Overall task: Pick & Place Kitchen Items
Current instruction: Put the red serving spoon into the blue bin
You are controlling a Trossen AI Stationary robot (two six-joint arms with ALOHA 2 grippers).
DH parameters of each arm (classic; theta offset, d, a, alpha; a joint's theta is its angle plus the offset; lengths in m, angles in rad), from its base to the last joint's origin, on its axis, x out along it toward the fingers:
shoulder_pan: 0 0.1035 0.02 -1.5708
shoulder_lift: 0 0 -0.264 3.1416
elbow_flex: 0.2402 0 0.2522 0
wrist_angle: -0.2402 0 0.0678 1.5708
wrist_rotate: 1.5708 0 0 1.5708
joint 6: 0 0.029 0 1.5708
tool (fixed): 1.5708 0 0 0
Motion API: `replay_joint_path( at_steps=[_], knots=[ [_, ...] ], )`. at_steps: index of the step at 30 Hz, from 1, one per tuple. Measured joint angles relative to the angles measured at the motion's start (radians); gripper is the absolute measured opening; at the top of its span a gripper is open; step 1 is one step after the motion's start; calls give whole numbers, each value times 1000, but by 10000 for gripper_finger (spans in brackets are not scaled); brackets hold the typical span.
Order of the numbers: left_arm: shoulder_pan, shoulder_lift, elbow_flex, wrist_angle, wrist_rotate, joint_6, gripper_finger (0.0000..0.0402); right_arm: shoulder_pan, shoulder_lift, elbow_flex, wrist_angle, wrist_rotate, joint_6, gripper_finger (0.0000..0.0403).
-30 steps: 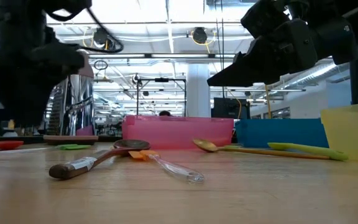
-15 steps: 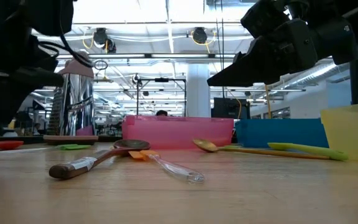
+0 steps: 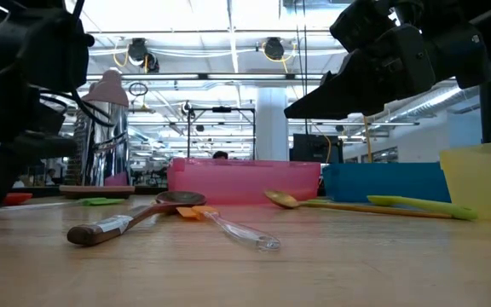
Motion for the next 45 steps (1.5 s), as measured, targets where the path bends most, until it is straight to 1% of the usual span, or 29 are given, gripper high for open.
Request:
replay_joint_path(
  at_steps=[3,6,10,14,16,17,19,23,25,28,30,31,36,38,41,45],
  knots=[
    [0,-2,-7,5,-10,0,178,0,0,0,0,0,0,160],
    [0,-1,-8,8,-13,0,158,0,0,0,0,0,0,160],
    [0,0,-9,21,-30,3,101,0,0,0,0,0,0,160],
    [0,0,-11,66,-76,42,40,0,0,0,0,0,0,160],
    [0,2,-13,92,-104,49,18,0,0,0,0,0,0,160],
    [0,2,-13,101,-115,52,13,0,0,0,0,0,0,160],
    [0,2,-13,110,-133,59,16,0,0,0,0,0,0,160],
    [0,2,-13,114,-146,80,42,0,0,0,0,0,0,160],
    [0,2,-13,117,-150,102,45,0,0,0,0,0,0,160],
    [0,2,-10,119,-164,115,29,0,0,0,0,0,1,160],
    [0,2,-2,121,-189,136,13,0,0,0,0,0,0,160],
    [0,2,2,123,-199,140,11,0,0,0,0,0,1,160],
    [0,2,35,123,-220,168,31,0,0,0,0,0,1,160],
    [0,2,54,119,-227,180,30,0,0,0,0,0,0,160],
    [-1,2,94,115,-275,202,12,0,0,0,0,0,1,160],
    [-1,2,163,117,-356,261,16,0,0,0,0,0,1,160]
  ],
)
